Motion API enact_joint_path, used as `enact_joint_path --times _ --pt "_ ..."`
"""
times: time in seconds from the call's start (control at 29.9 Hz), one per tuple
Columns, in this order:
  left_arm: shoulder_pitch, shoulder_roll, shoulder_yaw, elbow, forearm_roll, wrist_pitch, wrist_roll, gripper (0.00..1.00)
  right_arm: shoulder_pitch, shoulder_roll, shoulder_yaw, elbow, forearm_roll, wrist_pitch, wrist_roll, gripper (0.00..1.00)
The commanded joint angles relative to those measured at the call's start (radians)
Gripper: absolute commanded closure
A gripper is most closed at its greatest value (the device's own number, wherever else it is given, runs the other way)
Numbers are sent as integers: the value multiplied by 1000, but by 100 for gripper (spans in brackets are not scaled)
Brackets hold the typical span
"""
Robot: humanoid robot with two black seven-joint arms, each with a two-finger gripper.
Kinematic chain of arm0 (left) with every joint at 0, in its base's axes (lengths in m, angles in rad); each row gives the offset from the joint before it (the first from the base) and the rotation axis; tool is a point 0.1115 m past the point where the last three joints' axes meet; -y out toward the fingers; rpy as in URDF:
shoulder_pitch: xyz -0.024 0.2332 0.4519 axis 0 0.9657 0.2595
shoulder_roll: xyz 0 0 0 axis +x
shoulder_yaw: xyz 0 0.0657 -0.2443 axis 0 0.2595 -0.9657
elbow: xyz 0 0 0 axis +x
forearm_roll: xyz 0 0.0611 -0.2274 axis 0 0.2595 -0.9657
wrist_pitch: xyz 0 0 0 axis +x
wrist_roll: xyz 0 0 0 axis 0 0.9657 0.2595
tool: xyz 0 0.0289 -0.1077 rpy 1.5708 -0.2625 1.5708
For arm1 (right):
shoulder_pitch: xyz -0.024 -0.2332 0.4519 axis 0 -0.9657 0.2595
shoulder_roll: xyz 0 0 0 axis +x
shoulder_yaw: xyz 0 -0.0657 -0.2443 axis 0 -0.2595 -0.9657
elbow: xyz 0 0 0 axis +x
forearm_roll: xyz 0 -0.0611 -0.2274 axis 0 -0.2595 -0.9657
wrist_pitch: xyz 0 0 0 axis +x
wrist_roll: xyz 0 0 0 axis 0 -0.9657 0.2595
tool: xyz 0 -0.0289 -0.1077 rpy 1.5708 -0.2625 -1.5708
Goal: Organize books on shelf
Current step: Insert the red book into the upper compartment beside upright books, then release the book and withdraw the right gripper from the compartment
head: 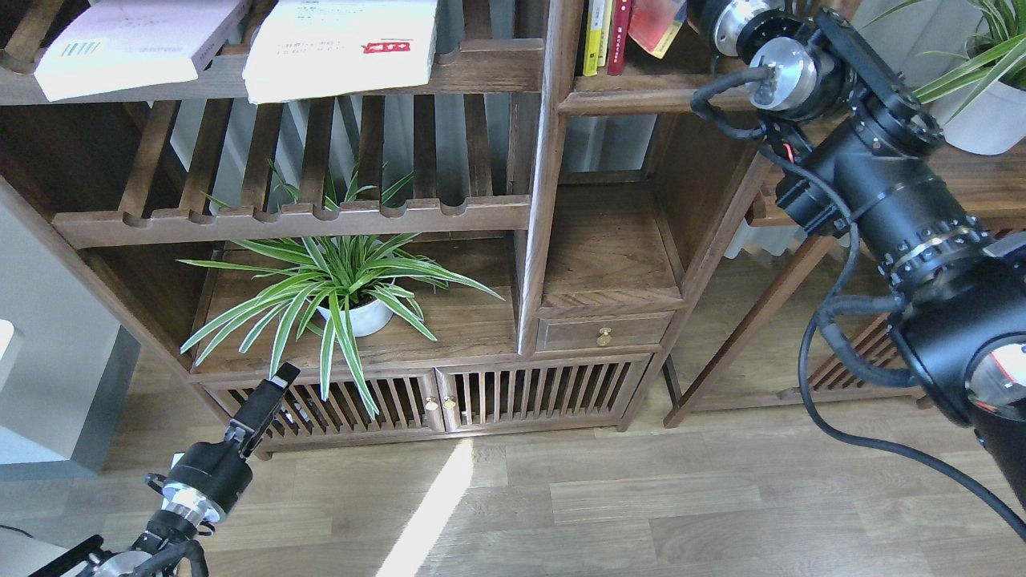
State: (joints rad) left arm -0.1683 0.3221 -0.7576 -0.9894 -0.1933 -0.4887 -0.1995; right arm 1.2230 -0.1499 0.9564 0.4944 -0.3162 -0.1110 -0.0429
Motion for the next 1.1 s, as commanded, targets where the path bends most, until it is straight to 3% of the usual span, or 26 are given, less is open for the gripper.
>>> enact_joint_path --times 0.0,0.54,0.64,0.8,0.9,1.07 --pt "4 0 0 0 0 0 0 1 19 13 -2 -33 0 1 11 92" --pt "6 0 0 0 0 0 -1 1 27 46 -36 -85 0 1 64 84" --pt "6 0 0 0 0 0 -1 1 32 50 -39 -86 0 1 63 73" --pt "6 0 -2 0 0 0 -1 1 29 53 -41 -79 0 -1 63 70" --pt "6 0 -2 1 0 0 -9 1 32 61 -42 -77 0 -1 61 62" --pt "6 0 -2 2 0 0 -12 1 32 64 -42 -74 0 -1 60 61"
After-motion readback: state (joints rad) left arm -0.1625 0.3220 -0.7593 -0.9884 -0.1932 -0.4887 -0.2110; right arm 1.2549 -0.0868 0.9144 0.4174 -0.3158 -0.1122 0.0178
